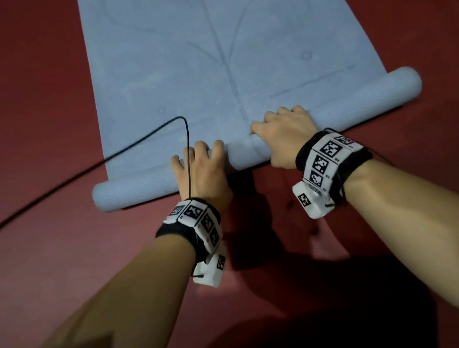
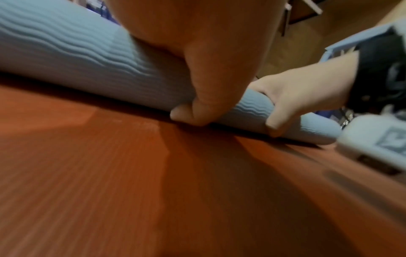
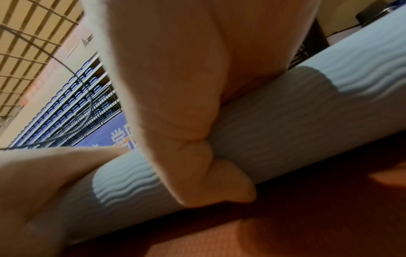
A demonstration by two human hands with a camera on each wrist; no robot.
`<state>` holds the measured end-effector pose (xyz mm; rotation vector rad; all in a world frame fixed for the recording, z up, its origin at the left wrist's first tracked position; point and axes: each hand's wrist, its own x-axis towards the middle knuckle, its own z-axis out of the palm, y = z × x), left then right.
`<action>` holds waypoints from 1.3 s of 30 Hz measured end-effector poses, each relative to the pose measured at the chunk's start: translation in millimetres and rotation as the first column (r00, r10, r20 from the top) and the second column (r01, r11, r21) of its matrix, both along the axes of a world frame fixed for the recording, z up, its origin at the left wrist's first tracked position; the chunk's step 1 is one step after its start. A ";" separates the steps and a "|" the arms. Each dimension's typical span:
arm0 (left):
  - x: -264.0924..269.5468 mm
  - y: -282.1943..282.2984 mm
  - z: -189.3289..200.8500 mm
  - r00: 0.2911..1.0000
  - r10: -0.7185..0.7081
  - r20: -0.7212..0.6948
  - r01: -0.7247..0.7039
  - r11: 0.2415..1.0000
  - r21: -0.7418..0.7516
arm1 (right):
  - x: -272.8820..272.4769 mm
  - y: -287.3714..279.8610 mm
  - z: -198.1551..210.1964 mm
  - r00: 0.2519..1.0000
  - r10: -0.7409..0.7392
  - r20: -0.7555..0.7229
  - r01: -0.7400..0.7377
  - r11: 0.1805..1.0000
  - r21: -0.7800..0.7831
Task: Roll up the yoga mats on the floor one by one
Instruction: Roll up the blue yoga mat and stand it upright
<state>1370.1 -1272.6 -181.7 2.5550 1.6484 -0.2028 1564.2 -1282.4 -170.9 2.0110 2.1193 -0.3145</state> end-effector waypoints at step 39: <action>-31.9 -35.7 25.4 0.994 -0.047 -0.099 -0.001 0.902 -0.433 | -38.2 -90.1 17.8 0.998 -0.055 0.009 0.056 0.990 -0.133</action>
